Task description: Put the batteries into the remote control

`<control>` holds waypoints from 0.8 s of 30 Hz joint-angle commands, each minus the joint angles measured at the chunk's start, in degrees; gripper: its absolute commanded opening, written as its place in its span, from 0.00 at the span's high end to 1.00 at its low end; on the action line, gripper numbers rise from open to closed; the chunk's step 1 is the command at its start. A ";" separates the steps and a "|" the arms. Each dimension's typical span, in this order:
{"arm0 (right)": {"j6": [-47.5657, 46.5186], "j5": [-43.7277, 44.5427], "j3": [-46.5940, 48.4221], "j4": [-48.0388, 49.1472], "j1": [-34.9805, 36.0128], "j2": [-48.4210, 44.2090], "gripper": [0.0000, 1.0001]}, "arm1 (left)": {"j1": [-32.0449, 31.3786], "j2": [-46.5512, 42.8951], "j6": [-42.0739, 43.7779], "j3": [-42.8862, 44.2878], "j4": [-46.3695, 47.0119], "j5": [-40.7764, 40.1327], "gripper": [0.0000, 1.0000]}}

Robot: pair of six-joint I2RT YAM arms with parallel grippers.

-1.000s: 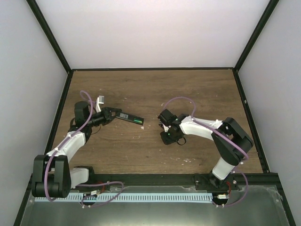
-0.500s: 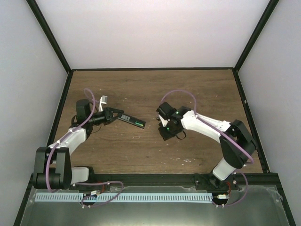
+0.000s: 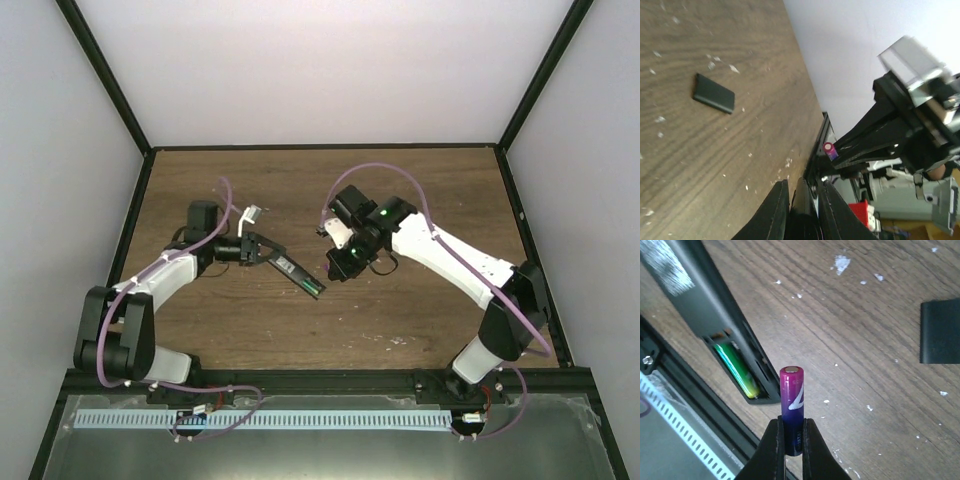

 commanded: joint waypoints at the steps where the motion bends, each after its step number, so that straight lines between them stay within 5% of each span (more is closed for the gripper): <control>1: -2.53 -4.32 4.27 -5.69 1.20 0.47 0.99 | -2.53 1.78 4.72 2.12 -3.90 2.98 1.00; 24: -3.04 -6.17 6.94 -8.38 3.44 6.01 0.99 | -3.55 3.64 -1.71 1.04 1.73 5.57 1.00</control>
